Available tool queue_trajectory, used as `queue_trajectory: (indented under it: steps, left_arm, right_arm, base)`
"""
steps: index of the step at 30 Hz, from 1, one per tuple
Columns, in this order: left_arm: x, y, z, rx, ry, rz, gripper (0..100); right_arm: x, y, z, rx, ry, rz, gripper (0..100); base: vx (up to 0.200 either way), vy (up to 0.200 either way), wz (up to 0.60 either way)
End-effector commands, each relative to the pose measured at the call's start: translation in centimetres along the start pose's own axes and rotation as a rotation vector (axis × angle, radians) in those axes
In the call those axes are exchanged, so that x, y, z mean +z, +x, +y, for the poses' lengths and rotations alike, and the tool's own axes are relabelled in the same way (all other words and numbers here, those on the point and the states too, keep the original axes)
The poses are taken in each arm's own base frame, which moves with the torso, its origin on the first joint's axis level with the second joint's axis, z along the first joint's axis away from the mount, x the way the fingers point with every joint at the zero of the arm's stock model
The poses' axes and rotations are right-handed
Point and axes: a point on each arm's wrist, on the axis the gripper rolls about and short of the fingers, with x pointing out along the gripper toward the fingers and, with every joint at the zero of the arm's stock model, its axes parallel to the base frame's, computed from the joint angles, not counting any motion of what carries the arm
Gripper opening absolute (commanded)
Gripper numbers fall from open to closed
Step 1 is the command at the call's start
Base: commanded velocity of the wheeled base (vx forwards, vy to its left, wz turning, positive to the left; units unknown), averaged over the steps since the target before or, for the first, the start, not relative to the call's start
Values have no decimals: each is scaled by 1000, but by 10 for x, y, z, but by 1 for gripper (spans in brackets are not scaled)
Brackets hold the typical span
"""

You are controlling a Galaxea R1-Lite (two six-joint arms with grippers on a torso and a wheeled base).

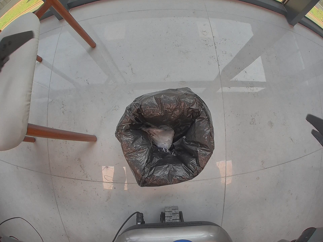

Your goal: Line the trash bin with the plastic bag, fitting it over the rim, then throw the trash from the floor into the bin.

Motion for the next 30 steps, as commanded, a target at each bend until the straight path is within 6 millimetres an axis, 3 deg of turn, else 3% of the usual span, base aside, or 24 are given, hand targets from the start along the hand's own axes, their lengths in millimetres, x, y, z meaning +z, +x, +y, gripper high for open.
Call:
queue_trajectory:
  steps: [1,2,3,6,11,13,15,17,20,24,30]
  left_arm:
    - [-10,-112,54,275,-51,-121,100]
    - [-10,-112,54,275,-51,-121,100]
    - [-25,-132,59,333,-27,-94,100]
    - [-71,-166,64,418,11,-23,100]
    - [-144,-190,74,484,46,22,100]
    - [-177,-191,81,438,58,73,100]
    - [-195,-180,84,403,48,104,100]
    - [-203,-169,86,370,32,55,100]
    - [-238,-152,94,342,39,51,100]
    - [-251,-148,96,313,19,47,100]
    - [-251,-148,95,286,12,42,100]
  right_arm:
    - [-53,-72,-39,-113,-221,-226,100]
    - [-53,-72,-39,-113,-221,-226,100]
    - [-65,-78,-45,-127,-291,-244,100]
    - [-86,-87,-56,-146,-406,-270,100]
    - [-123,-91,-76,-247,-479,-283,100]
    - [-138,-90,-83,-294,-476,-268,100]
    - [-149,-89,-89,-308,-480,-263,100]
    - [-149,-89,-89,-299,-491,-262,100]
    - [-150,-89,-89,-285,-515,-250,100]
    - [-153,-87,-90,-263,-528,-219,100]
    - [-153,-87,-91,-258,-530,-213,100]
  base:
    - [0,0,0]
    - [0,0,0]
    - [0,0,0]
    - [0,0,0]
    - [0,0,0]
    - [0,0,0]
    - [0,0,0]
    - [0,0,0]
    - [0,0,0]
    - [0,0,0]
    - [0,0,0]
